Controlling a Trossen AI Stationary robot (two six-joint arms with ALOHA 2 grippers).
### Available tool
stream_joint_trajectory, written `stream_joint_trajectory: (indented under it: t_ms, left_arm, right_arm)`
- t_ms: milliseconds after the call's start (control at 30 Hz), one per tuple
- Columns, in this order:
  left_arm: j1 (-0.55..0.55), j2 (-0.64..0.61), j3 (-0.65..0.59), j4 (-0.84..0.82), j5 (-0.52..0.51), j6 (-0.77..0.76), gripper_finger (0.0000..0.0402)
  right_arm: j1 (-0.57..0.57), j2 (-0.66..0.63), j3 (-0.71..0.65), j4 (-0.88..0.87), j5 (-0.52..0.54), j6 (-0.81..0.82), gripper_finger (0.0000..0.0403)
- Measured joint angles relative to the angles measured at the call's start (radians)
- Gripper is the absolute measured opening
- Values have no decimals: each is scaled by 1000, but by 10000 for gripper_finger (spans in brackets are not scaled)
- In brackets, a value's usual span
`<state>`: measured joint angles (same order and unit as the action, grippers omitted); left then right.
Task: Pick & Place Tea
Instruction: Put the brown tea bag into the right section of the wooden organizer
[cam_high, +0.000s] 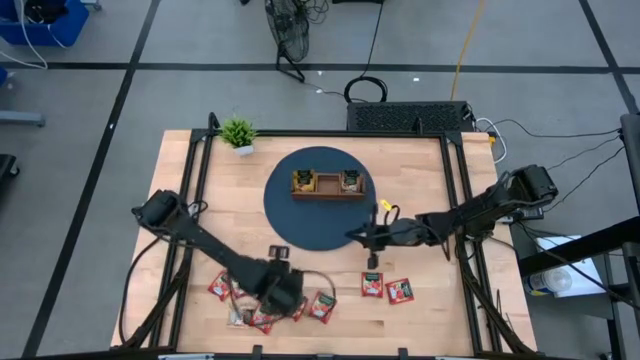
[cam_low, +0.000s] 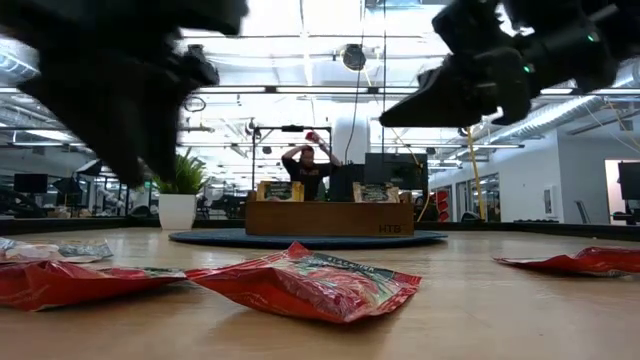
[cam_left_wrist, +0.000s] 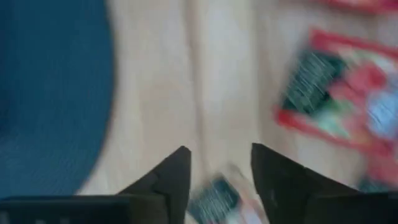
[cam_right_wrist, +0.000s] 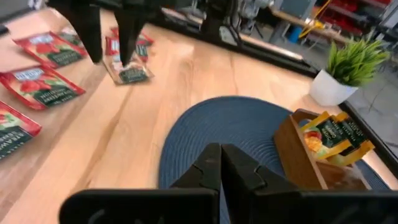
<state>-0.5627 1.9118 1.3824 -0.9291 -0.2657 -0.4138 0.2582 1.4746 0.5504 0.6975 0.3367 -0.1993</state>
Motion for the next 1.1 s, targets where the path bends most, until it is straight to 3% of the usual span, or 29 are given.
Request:
stream_joint_trajectory:
  t_ms: [167, 367, 567, 700, 867, 1100]
  left_arm:
    - [-84, 1, -1, -134, 2, 75, 212]
    - [-150, 1, -84, -129, 30, 98, 227]
    - [-178, 1, -182, -109, 33, 102, 221]
    - [-179, -1, -226, -94, -48, 122, 213]
    - [-175, -1, -238, -36, -156, 205, 200]
    - [-162, -1, -238, 43, -161, 238, 179]
  right_arm:
    - [0, -10, -67, 120, 0, -11, 0]
    - [10, -18, -69, 131, 0, 1, 0]
    - [35, -19, -68, 147, -1, 1, 0]
    - [47, -19, -68, 145, -1, 4, 0]
    - [59, -19, -68, 145, 0, 5, 0]
    - [59, -18, -68, 141, 0, 16, 0]
